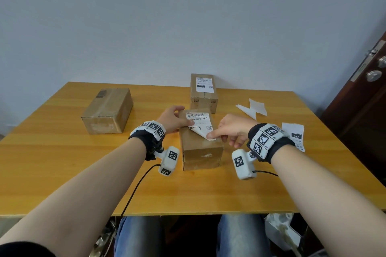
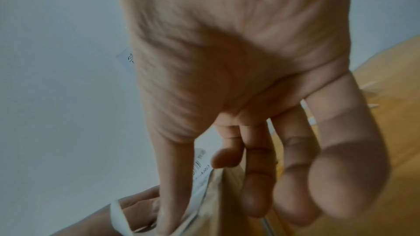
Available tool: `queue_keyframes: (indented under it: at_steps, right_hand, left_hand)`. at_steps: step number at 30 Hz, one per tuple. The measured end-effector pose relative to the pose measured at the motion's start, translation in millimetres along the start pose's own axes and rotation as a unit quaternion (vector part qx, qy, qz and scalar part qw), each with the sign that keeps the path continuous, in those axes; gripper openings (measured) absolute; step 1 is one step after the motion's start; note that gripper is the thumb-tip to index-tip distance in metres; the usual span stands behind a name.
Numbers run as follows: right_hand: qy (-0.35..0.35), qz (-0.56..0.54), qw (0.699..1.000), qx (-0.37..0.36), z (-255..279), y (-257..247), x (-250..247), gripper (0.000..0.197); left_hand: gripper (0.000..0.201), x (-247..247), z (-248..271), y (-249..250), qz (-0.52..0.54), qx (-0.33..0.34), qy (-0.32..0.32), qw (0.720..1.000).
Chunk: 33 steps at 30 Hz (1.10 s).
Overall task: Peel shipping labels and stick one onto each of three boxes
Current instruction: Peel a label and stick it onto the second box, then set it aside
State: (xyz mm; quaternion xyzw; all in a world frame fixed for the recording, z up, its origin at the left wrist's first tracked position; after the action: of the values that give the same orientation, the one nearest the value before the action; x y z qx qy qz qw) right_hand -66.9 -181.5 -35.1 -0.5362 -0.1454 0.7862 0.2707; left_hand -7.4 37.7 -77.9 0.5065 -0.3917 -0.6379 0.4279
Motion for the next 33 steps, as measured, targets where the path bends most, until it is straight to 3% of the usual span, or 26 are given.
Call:
queue_keyframes:
  at_steps: [2,5,10,15,19,24,27,31,33]
  right_hand:
    - [0.016,-0.036,0.999,-0.007,1.7,4.8,0.4,0.04]
    - [0.077,-0.061,0.995,-0.028,1.6,13.9,0.1,0.053]
    - [0.164,0.018,0.977,-0.137,-0.1,23.1,-1.0,0.077]
    - [0.249,0.094,0.921,-0.284,4.9,5.2,2.6,0.07]
    - [0.265,0.156,0.882,-0.358,-0.7,-14.7,10.8,0.063]
    - [0.281,0.223,0.854,-0.377,-8.1,-30.3,19.5,0.057]
    - [0.294,0.208,0.86,-0.361,-11.2,-38.3,26.2,0.056]
    - [0.304,0.229,0.863,-0.333,-14.4,-44.2,41.2,0.051]
    - [0.315,0.246,0.862,-0.311,-14.1,-41.8,43.8,0.05]
  left_hand:
    - [0.089,4.7,4.5,-1.1,-0.002,0.007,-0.01,1.0]
    - [0.094,8.9,9.7,-4.4,0.011,0.004,-0.034,0.999]
    - [0.088,12.5,17.7,-5.7,0.026,-0.007,-0.075,0.997]
    - [0.088,16.2,22.7,-6.8,-0.005,0.001,-0.089,0.996]
    - [0.088,15.2,26.2,-7.0,-0.035,0.005,-0.104,0.994]
    - [0.081,15.7,31.8,-6.7,-0.021,-0.004,-0.113,0.993]
    - [0.078,16.8,32.7,-9.8,-0.017,-0.011,-0.122,0.992]
    - [0.059,17.4,34.2,-15.5,0.003,-0.041,-0.153,0.987]
    - [0.061,18.5,33.4,-16.4,0.012,-0.046,-0.157,0.986]
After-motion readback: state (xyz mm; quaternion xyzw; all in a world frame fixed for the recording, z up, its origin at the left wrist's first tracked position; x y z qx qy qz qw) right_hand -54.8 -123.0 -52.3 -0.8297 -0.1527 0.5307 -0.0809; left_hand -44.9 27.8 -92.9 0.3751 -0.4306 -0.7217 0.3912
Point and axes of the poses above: each hand's wrist, its own z-axis away from the middle knuckle, its own x-axis out of the palm, y = z × x, the point moved 3 cm from there along -z, towards the middle knuckle, and after that the axes turned 9 degrees about y, right-handed, at the moved point
